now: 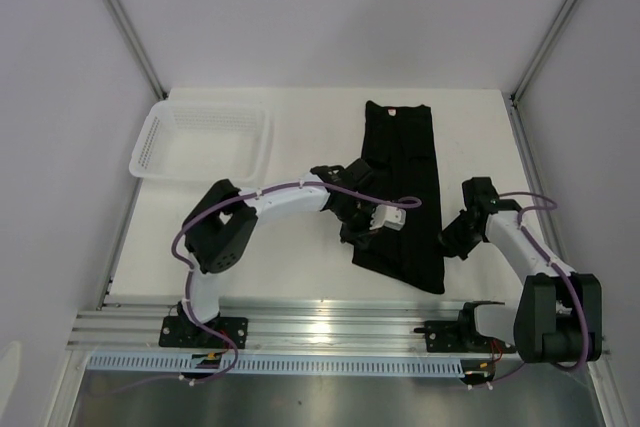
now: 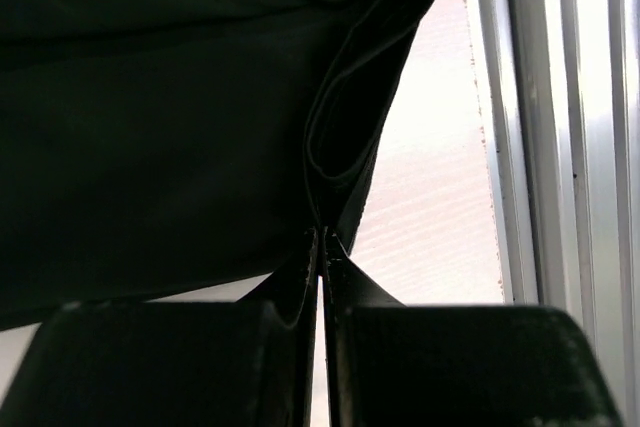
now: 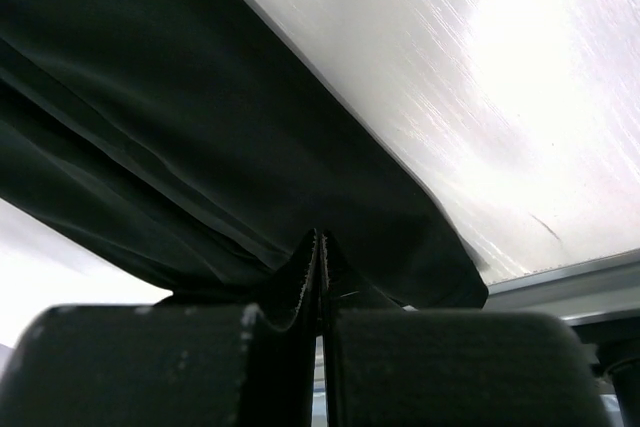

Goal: Roll the t-shirts
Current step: Roll the tshirt

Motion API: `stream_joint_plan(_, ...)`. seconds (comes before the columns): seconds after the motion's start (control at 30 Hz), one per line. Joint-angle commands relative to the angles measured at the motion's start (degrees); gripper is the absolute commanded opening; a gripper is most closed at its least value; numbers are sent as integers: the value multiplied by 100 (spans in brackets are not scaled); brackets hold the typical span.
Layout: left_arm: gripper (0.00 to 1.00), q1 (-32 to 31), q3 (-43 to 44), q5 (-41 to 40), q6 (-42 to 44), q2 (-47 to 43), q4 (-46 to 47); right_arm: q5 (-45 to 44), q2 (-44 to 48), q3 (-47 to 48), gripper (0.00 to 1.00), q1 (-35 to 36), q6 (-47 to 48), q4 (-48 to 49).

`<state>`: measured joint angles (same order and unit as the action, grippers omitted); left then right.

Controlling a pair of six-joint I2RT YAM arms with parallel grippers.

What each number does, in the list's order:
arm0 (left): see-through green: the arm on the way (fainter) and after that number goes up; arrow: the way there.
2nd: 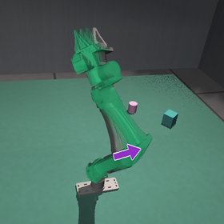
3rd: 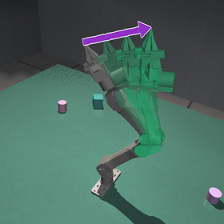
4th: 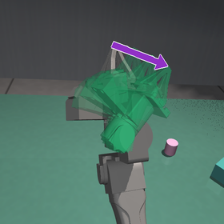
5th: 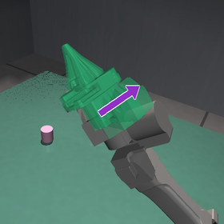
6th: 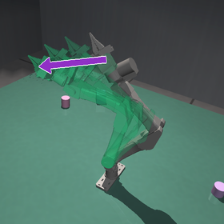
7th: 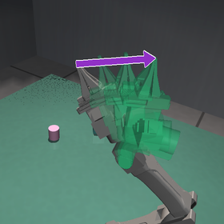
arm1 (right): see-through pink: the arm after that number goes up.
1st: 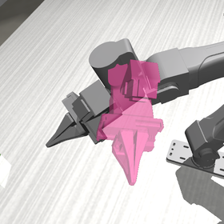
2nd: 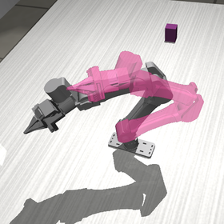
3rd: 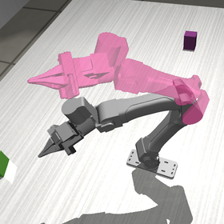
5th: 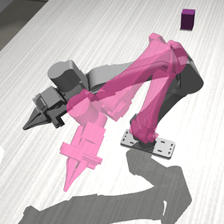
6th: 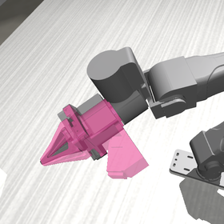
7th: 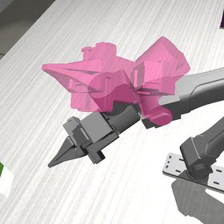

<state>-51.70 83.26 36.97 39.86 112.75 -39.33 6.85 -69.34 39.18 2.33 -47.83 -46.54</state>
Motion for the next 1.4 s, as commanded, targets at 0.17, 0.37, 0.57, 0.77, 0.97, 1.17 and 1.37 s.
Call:
stream_joint_plan(0.17,1,292,330,223,-548,273,119,-280,52,529,32,-48,135,-732)
stream_joint_plan(0.37,1,336,314,249,-786,353,145,8,412,-136,37,-119,-270,-1041)
stream_joint_plan(0.57,1,345,190,197,-839,318,215,107,597,-201,38,-119,-332,-1242)
stream_joint_plan(0.77,1,459,155,30,-1041,371,224,-184,685,37,40,-118,-419,-1568)
stream_joint_plan(0.97,1,521,138,-24,-1313,397,224,-298,781,73,48,-119,-656,-1569)
stream_joint_plan(1.17,1,530,94,3,-1437,458,224,-114,940,-348,49,-14,-1105,-999)
stream_joint_plan(1.37,1,565,49,21,-1445,450,215,-69,931,-525,48,119,-1255,-899)
